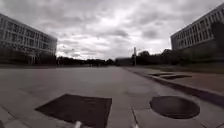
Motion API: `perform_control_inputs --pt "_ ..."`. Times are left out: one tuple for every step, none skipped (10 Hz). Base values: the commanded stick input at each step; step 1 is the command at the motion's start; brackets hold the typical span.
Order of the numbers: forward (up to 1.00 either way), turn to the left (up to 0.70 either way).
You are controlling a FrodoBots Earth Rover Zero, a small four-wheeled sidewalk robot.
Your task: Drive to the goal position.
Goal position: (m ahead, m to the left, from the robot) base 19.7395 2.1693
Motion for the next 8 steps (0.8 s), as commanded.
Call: perform_control_inputs --pt "0.0 0.0" --pt "0.0 0.0" --pt "0.0 0.0" --pt "0.23 0.0" --pt "0.64 0.0" --pt "0.7 0.0" --pt "0.7 0.0" --pt "0.7 0.0"
